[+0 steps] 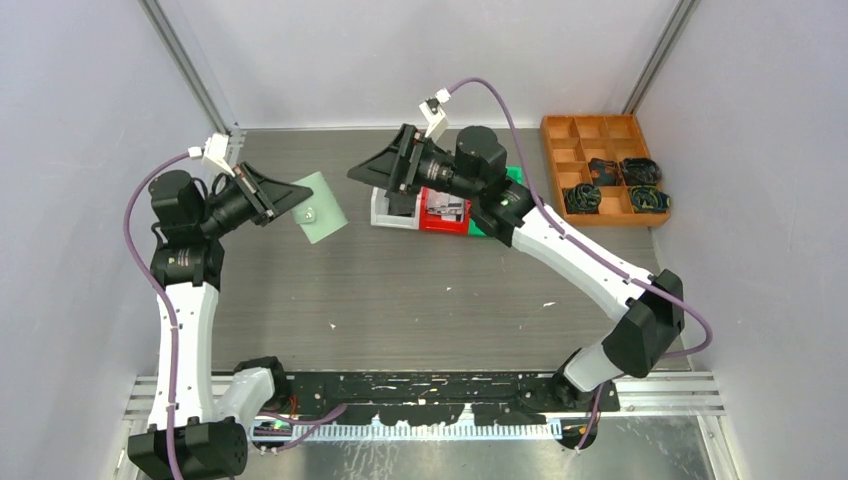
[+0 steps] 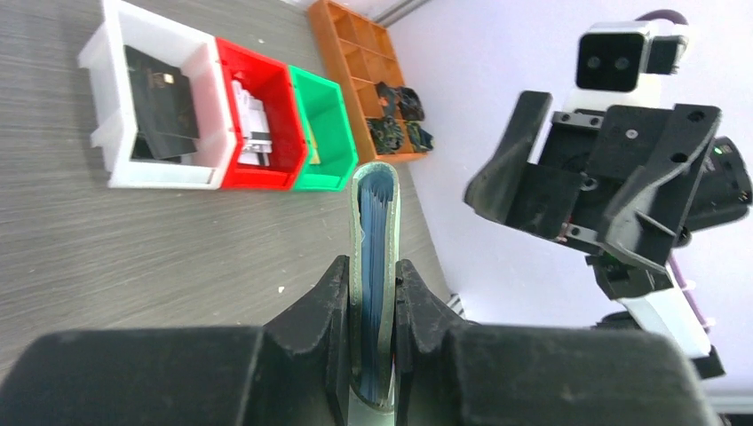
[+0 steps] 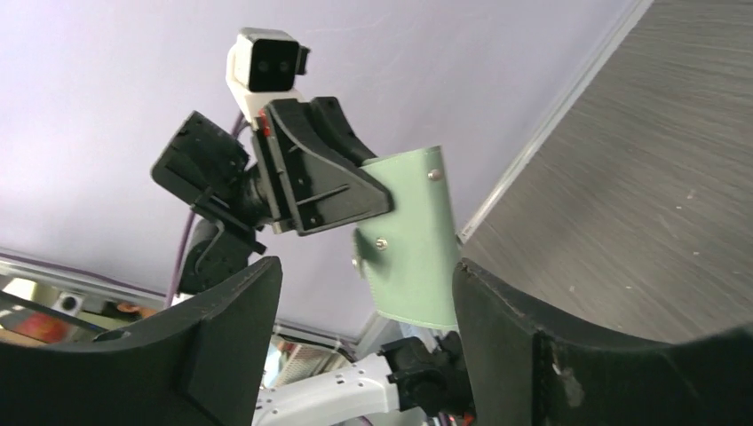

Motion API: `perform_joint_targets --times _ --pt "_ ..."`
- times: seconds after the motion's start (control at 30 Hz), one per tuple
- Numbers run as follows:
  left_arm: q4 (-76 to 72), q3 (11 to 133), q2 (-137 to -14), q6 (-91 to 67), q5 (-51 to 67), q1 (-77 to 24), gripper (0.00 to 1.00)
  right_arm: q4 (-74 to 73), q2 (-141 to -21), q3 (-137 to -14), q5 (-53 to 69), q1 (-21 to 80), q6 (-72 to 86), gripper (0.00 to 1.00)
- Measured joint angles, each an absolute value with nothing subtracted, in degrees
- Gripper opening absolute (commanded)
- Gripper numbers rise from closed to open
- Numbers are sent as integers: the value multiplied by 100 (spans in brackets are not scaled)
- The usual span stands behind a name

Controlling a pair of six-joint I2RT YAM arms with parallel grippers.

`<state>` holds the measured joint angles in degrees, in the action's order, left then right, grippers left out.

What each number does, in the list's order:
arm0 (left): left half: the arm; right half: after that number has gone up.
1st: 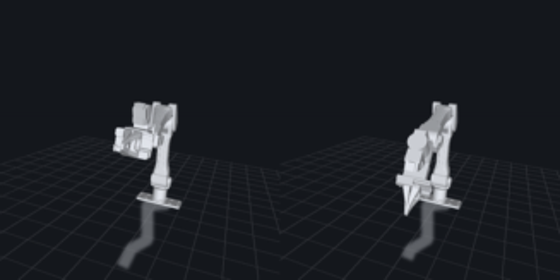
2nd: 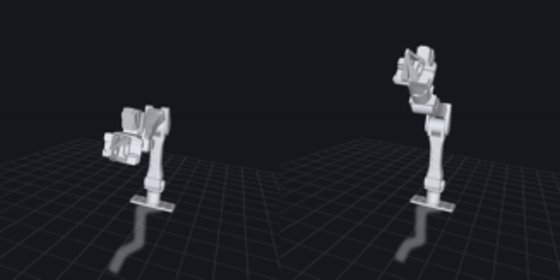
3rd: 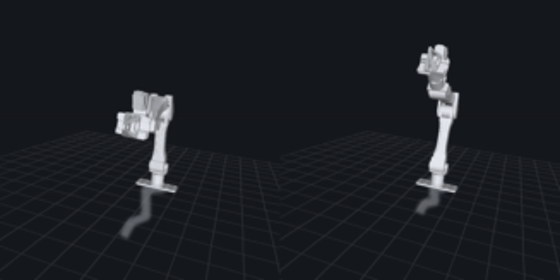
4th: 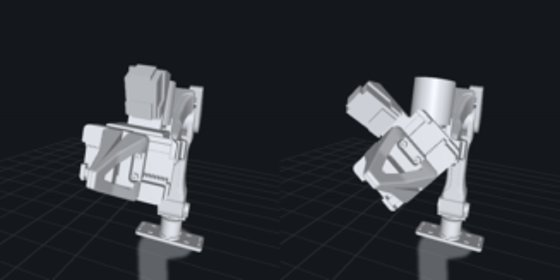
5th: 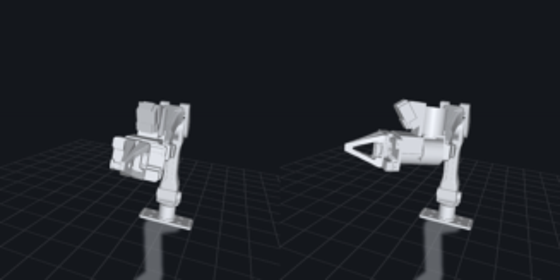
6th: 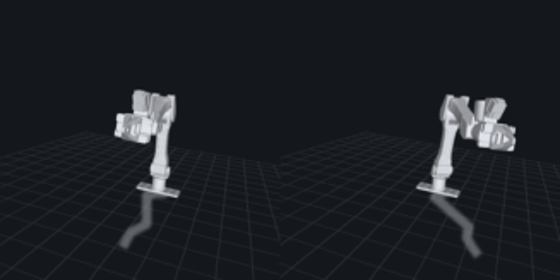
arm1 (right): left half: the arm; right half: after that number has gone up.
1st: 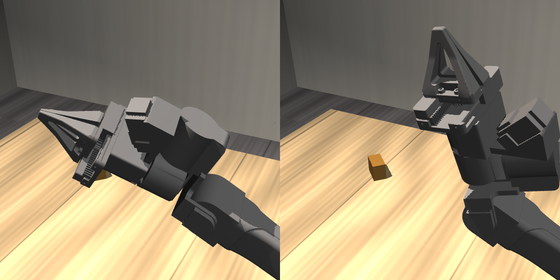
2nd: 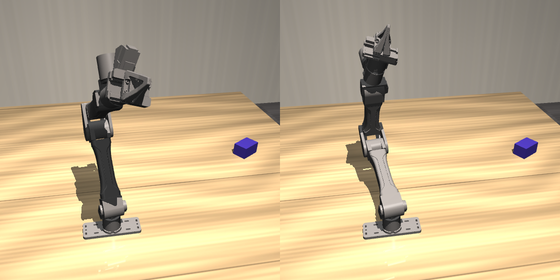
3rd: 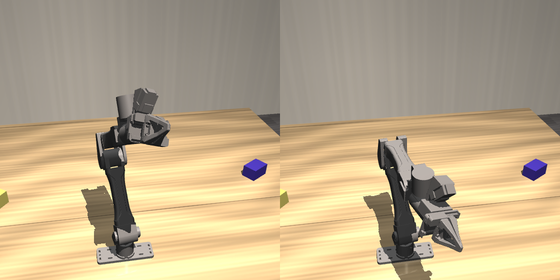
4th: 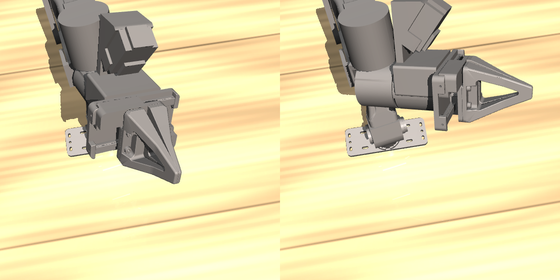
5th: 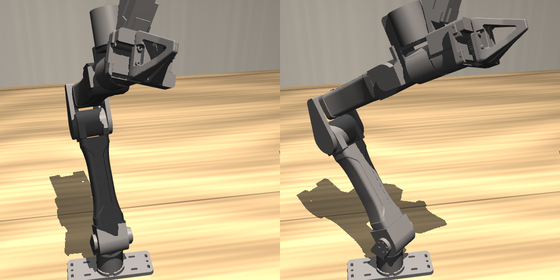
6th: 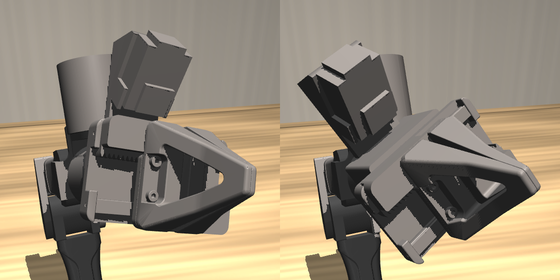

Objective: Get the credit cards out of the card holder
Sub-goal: Open the card holder.

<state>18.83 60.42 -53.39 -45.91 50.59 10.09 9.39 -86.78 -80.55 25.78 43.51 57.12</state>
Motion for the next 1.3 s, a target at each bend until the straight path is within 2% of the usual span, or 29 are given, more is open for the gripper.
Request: perform_joint_targets --times 0.1,0.23,0.47,0.57,0.73,0.77,0.8,0.83,0.87,0.9,0.93,1.07,1.3 --pt "1712 6095 -5339 -4775 5297 1009 0 462 -8646 -8252 2700 4276 5321 84" --pt "1546 6095 -5339 -4984 5537 1009 0 56 -8799 -8331 3087 4335 5030 84" --pt "1201 6095 -5339 -5419 5819 1009 0 -263 -9153 -8451 3398 4576 4897 75" --pt "1098 6095 -5339 -5568 5918 1009 0 -283 -9312 -8715 3479 4751 4877 66" --pt "939 6095 -5330 -5765 6045 1009 1 -224 -9415 -8980 3583 4901 4906 34" --pt "908 6095 -5317 -5808 6060 1013 4 -224 -9421 -8980 3592 4899 4923 28" --pt "864 6095 -5299 -5817 6055 1013 16 -231 -9439 -8982 3618 4895 4947 24" --pt "832 6093 -5277 -5795 6040 1013 39 -222 -9459 -8986 3686 4880 4984 21" --pt "832 6084 -5273 -5780 6042 1013 54 -209 -9467 -8991 3739 4869 5000 19" --pt "832 6069 -5273 -5763 6051 1015 61 -226 -9467 -9015 3774 4864 5004 19" --pt "840 6049 -5273 -5708 6060 1015 63 -246 -9465 -9050 3767 4864 4958 18" --pt "1166 6005 -5221 -5260 6204 987 61 -652 -9465 -9216 3492 4890 4615 17" --pt "2132 5996 -5148 -4219 6309 989 36 -1240 -9461 -9338 3299 4890 4163 15"
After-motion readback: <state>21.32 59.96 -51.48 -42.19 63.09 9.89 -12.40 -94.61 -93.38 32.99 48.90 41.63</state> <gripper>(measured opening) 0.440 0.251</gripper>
